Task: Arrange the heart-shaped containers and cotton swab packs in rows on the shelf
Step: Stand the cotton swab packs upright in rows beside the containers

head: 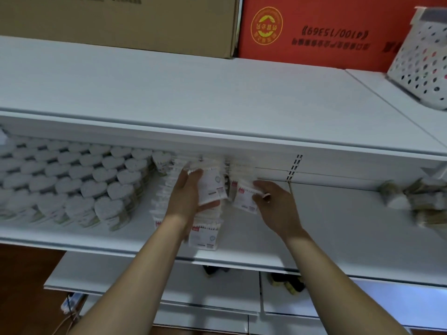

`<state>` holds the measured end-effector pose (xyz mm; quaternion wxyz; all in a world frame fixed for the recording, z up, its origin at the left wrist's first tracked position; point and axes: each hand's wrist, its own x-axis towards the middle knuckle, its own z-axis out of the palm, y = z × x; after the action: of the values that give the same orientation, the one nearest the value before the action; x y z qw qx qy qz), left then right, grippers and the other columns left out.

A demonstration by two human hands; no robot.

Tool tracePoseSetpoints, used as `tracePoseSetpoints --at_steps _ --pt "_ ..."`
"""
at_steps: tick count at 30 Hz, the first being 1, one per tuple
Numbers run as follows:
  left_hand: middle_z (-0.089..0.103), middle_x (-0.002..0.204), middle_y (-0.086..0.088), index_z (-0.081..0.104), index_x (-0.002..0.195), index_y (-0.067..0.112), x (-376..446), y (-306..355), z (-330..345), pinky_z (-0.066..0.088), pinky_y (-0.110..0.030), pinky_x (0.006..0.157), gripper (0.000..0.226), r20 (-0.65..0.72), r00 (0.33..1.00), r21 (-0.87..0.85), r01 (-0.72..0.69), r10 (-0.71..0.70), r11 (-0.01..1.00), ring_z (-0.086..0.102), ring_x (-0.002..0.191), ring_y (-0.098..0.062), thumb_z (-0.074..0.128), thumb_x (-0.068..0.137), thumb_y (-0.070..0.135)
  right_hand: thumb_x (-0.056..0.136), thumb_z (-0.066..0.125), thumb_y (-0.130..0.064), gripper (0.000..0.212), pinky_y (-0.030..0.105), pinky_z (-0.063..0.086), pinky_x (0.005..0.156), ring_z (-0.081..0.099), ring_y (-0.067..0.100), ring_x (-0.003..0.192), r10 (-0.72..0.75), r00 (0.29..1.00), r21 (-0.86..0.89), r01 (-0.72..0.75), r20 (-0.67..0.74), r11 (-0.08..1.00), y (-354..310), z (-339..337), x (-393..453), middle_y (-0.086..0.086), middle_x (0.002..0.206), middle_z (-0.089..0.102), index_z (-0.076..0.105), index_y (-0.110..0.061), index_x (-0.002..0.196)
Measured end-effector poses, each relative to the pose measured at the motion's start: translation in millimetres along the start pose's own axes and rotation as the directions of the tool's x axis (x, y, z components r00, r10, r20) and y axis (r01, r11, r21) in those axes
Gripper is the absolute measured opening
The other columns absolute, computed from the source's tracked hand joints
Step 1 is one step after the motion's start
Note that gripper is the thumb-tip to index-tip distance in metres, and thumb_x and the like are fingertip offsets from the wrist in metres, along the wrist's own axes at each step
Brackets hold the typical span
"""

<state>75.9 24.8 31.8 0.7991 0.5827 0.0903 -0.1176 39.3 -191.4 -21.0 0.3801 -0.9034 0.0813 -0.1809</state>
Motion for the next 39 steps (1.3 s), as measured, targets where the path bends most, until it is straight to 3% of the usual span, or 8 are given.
tracePoseSetpoints --at_steps 4,12,15,18,21,29,35,39 --pt "0.068 0.118 -0.017 0.055 0.137 0.017 -0.6 2.0 -1.4 0.06 -0.041 0.064 0.037 0.005 0.999 -0.054 0.05 -0.05 0.997 0.07 0.094 -0.033 0.05 0.1 0.023 0.088 0.064 -0.003 0.035 0.039 0.054 0.091 0.058 0.025 0.111 -0.196 0.98 -0.149 0.198 0.022 0.969 13.2 32.8 4.7 0.004 0.12 0.066 0.071 -0.015 0.12" --pt "0.071 0.114 -0.011 0.058 0.13 0.027 -2.0 2.9 -1.2 0.061 -0.043 0.067 0.03 0.066 0.998 0.002 0.015 -0.015 1.0 0.074 0.088 -0.025 0.05 0.102 0.02 0.08 0.073 -0.004 0.036 0.038 0.056 0.071 0.054 0.034 0.101 -0.338 0.937 -0.338 0.292 -0.086 0.895 23.8 44.2 13.6 0.013 0.112 0.056 0.071 -0.014 0.114" --pt "0.067 0.125 -0.008 0.05 0.141 0.03 -1.2 -0.6 -2.0 0.062 -0.044 0.07 0.041 0.078 0.997 0.063 0.001 -0.006 0.998 0.073 0.096 -0.025 0.055 0.101 0.022 0.088 0.07 -0.015 0.041 0.039 0.054 0.084 0.052 0.033 0.111 -0.311 0.941 -0.351 0.247 -0.137 0.903 19.6 40.5 8.4 0.013 0.124 0.054 0.063 -0.013 0.129" --pt "0.056 0.141 -0.002 0.038 0.149 0.035 0.0 -4.2 2.5 0.061 -0.047 0.08 0.055 0.061 0.998 0.067 -0.019 0.015 0.998 0.069 0.107 -0.024 0.06 0.099 0.024 0.096 0.061 -0.027 0.028 0.028 0.049 0.087 0.057 0.019 0.109 -0.182 0.953 -0.057 0.174 -0.241 0.983 -4.0 29.6 -5.9 0.002 0.115 0.061 0.066 -0.017 0.121" --pt "0.06 0.136 0.005 0.045 0.143 0.033 -0.6 -9.0 13.0 0.054 -0.049 0.098 0.054 0.071 0.993 0.139 -0.105 0.096 0.985 0.064 0.117 -0.018 0.068 0.094 0.032 0.097 0.063 -0.033 0.01 0.021 0.052 0.076 0.064 0.002 0.092 0.009 0.999 0.303 0.003 -0.037 0.953 -39.4 20.0 -20.8 -0.015 0.099 0.07 0.068 -0.03 0.105" --pt "0.072 0.114 -0.001 0.059 0.123 0.02 -3.5 -5.4 29.0 0.061 -0.039 0.082 0.022 0.063 0.995 0.092 -0.085 0.08 0.992 0.071 0.102 -0.02 0.05 0.103 0.023 0.088 0.074 -0.027 0.016 0.016 0.051 0.077 0.067 -0.001 0.088 0.188 0.982 0.453 -0.163 -0.01 0.877 -39.0 6.3 -21.2 -0.015 0.095 0.073 0.072 -0.027 0.104" --pt "0.068 0.114 -0.004 0.057 0.125 0.013 -4.9 -1.7 18.4 0.062 -0.038 0.078 0.024 0.0 0.996 0.128 -0.094 0.094 0.987 0.07 0.095 -0.018 0.048 0.103 0.014 0.092 0.07 -0.02 0.071 0.025 0.055 0.073 0.068 0.013 0.082 0.156 0.986 0.297 -0.133 -0.056 0.946 4.5 -5.7 -24.1 -0.005 0.104 0.062 0.033 -0.036 0.15" --pt "0.067 0.112 -0.003 0.057 0.124 0.013 -7.1 0.5 15.3 0.062 -0.036 0.074 0.023 -0.024 0.996 0.095 -0.087 0.089 0.992 0.068 0.099 -0.022 0.048 0.103 0.013 0.095 0.064 -0.021 0.058 0.024 0.049 0.08 0.062 0.014 0.088 0.007 1.0 0.017 -0.007 0.005 1.0 20.0 12.0 -29.0 -0.001 0.109 0.052 0.042 -0.032 0.147"
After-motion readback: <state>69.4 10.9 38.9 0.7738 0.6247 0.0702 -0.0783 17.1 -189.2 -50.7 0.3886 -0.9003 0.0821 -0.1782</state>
